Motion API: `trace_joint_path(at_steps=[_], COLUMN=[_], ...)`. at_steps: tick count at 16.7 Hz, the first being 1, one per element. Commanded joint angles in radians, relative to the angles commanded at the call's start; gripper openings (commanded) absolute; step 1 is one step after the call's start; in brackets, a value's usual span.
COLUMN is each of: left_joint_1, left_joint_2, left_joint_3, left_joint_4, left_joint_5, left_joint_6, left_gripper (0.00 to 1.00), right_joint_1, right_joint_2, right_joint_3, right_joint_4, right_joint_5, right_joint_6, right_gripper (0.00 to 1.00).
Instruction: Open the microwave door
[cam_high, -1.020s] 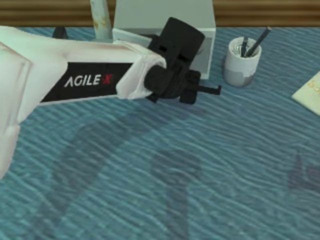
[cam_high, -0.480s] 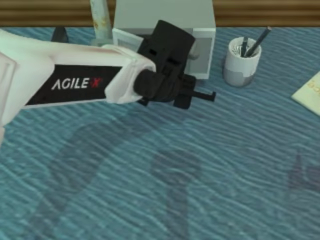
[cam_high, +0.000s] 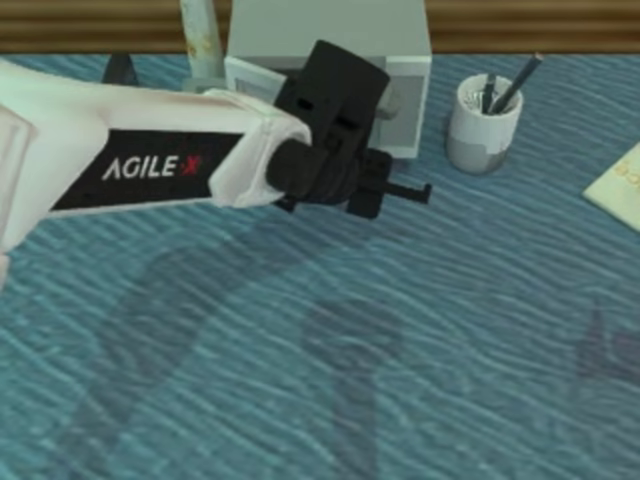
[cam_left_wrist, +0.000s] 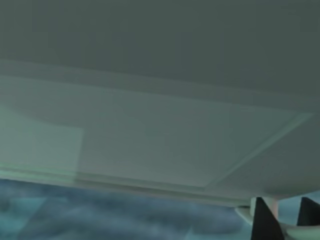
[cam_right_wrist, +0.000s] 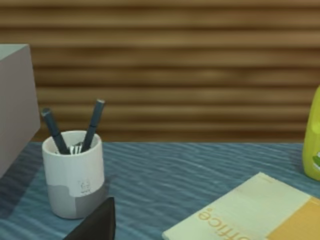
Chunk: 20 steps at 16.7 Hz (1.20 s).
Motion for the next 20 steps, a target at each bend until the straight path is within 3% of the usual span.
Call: trace_joint_path(at_steps=[20], left_joint_1=[-0.004], left_joint_2=[-0.005], left_joint_3=[-0.023], left_joint_4=[0.005], left_joint_5=[0.021], left_joint_6=[0.023], left_gripper=[0.00], right_joint_1=[0.000], right_joint_2=[0.000], right_joint_3=[0.000], right_joint_4=[0.000], right_joint_5=[0.000], right_joint_6=[0.000], right_gripper=[1.00])
